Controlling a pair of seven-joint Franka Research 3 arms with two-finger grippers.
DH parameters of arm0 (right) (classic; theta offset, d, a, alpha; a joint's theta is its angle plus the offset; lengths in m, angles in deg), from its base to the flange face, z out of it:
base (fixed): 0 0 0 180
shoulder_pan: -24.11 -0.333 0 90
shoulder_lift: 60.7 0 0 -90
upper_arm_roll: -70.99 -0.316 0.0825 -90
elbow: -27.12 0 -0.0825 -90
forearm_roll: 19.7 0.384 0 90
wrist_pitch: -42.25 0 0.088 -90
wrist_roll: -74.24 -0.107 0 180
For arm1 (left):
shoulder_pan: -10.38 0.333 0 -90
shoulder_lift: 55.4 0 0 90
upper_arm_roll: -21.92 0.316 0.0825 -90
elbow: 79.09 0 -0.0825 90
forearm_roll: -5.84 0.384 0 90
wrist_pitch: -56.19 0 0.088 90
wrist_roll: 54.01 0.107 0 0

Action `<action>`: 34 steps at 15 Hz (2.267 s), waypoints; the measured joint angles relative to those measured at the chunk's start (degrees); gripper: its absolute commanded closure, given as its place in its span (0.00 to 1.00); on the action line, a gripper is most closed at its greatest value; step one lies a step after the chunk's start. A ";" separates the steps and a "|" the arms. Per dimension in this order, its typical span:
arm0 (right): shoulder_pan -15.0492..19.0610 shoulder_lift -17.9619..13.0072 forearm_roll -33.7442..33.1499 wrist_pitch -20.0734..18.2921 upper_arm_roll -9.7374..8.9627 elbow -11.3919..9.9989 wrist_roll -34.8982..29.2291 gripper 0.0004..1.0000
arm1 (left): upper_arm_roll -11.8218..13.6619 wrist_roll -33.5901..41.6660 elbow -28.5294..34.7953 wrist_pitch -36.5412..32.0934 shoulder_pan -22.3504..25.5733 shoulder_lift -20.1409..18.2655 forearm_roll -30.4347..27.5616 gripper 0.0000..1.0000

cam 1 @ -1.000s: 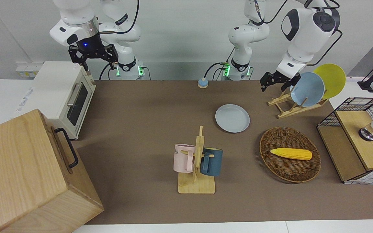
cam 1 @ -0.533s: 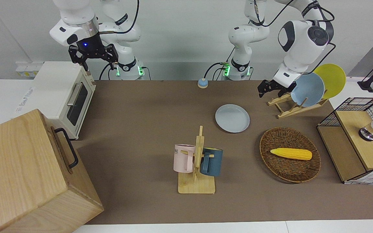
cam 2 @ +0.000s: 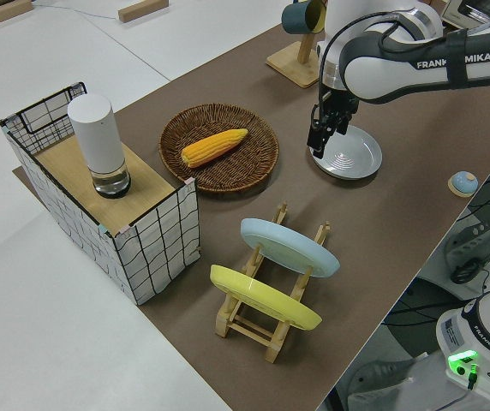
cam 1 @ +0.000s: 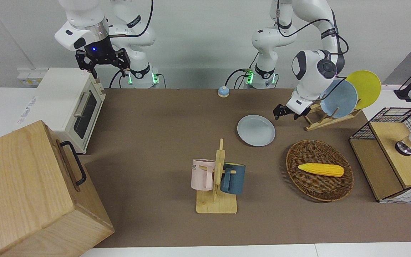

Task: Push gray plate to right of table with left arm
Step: 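Lower the left gripper against the gray plate's rim, then push the gray plate with the left gripper across the table toward the toaster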

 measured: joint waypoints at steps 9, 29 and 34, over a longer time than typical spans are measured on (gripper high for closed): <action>0.00 0.00 0.00 0.00 0.00 0.00 0.00 0.00 | -0.39 0.24 2.34 3.96 -2.17 2.79 -1.22 0.48; 0.00 0.00 0.00 0.00 0.00 0.00 0.00 0.00 | -0.48 -1.94 2.57 5.66 -6.62 4.56 -9.19 1.00; 0.00 0.00 0.00 0.00 0.00 0.00 0.00 0.00 | -0.58 -8.94 2.55 7.44 -13.57 4.57 -11.63 1.00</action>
